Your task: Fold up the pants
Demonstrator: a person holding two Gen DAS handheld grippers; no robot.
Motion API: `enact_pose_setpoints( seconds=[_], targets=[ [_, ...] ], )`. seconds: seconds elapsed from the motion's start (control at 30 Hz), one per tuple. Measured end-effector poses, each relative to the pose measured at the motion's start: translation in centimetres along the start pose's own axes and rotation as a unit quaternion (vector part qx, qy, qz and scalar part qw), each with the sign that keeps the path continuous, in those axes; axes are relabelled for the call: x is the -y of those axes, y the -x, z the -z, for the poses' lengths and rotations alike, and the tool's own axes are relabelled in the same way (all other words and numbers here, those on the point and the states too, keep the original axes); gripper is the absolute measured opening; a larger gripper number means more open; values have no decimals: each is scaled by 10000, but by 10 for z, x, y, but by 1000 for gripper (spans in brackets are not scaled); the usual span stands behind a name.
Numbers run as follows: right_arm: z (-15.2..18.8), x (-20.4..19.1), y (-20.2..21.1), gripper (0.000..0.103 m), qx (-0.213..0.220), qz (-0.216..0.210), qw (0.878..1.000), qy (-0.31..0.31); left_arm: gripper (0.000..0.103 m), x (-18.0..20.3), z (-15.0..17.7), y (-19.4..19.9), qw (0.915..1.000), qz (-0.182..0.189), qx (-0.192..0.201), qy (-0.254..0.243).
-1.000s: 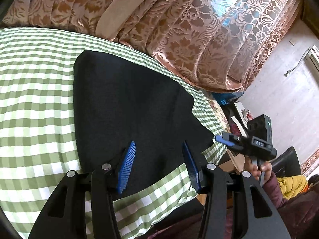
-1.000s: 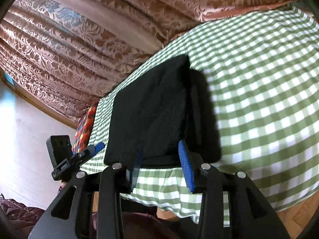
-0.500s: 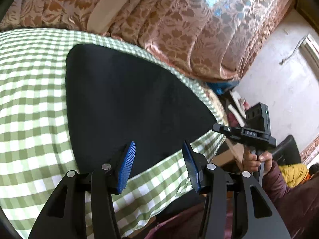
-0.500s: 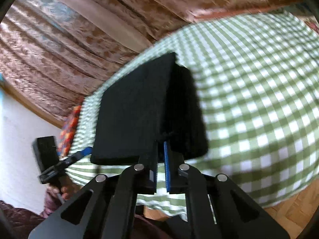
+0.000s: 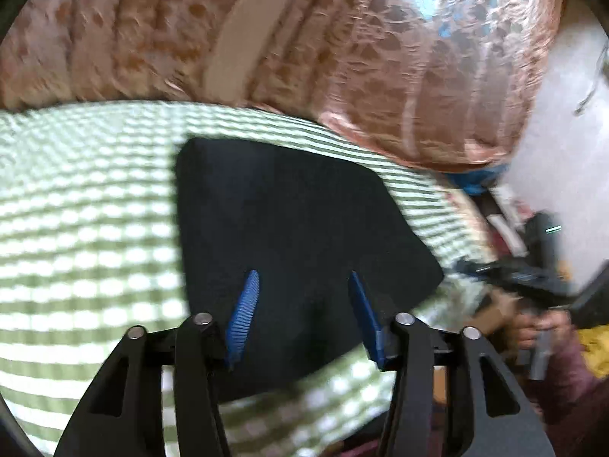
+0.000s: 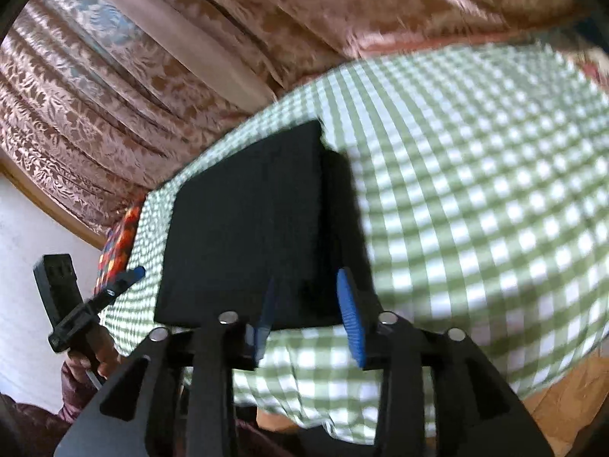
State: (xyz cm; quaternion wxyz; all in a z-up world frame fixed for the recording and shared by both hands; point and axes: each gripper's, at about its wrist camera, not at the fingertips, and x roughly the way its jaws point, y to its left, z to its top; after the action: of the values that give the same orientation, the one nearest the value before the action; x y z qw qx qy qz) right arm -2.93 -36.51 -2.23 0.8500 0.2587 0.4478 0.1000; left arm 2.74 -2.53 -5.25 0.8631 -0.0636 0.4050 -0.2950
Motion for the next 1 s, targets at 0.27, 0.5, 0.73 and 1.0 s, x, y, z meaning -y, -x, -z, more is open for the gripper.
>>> enact_pose_setpoints(
  seconds=[0.27, 0.5, 0.73, 1.0],
  targets=[
    [-43, -49, -63, 51, 165, -28, 9995, 276, 53, 12, 2, -8, 9918, -1171, 33, -513],
    [-70, -45, -104, 57, 288, 325, 9990, 116, 53, 19, 7, -20, 9833, -1642, -52, -784],
    [-72, -22, -138, 57, 151, 706, 9973, 164, 53, 20, 12, -33, 9787, -1811, -195, -948],
    [-71, -19, -147, 57, 212, 753, 9963, 354, 54, 23, 14, -38, 9772, -1849, -210, -1019]
  ],
)
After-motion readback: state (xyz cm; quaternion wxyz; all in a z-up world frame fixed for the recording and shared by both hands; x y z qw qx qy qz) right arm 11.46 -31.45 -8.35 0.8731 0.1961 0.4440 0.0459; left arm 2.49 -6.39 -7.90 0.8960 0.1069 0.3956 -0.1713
